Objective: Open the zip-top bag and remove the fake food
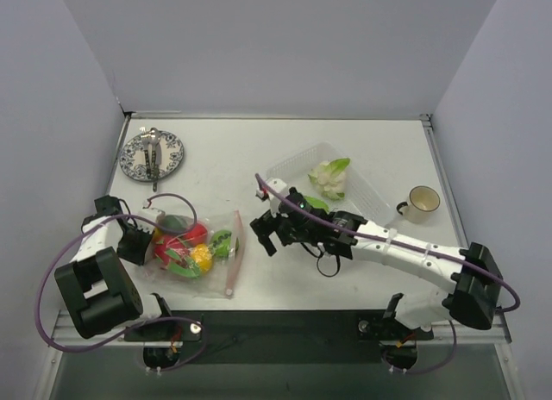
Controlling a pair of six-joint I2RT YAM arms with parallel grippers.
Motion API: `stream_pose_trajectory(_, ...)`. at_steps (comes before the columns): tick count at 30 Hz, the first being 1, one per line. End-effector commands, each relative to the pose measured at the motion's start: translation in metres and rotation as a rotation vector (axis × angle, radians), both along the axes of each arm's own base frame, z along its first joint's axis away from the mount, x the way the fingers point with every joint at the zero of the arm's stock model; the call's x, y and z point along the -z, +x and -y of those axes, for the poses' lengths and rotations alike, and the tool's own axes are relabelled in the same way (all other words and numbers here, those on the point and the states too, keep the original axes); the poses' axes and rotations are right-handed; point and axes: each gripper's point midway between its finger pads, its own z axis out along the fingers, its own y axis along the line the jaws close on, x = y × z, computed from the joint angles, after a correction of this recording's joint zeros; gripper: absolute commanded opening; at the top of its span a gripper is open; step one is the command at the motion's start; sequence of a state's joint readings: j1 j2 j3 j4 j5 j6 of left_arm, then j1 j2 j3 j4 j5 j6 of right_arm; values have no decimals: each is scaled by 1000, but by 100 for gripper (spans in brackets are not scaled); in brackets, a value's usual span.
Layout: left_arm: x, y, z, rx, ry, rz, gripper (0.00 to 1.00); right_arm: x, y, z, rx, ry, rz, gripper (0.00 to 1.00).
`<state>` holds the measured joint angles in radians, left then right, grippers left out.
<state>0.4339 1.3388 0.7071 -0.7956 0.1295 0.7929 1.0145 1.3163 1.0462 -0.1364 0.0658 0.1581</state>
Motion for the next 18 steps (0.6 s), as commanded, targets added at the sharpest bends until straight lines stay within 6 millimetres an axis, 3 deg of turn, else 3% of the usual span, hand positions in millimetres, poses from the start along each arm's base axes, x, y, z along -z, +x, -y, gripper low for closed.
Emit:
stream_pose_trajectory(1, -3, 4, 2, 6, -17, 17, 0, 43, -2, -14, -57, -90, 46, 93)
stream_pose_trajectory(4, -4, 3, 1, 11, -7, 19, 0, 67, -7, -26, -104, -181, 79, 86)
stream_pose_trajectory(8, -3, 5, -1, 9, 0, 24, 0, 86, -26, -45, -192, -187, 149, 85)
stream_pose_trajectory(12, 1, 6, 3, 1, -16, 8, 0, 78, -29, -74, -249, -86, 196, 90)
stream_pose_trajectory(18, 8, 13, 7, 14, -9, -10, 0, 86, -27, -101, -324, -60, 218, 95)
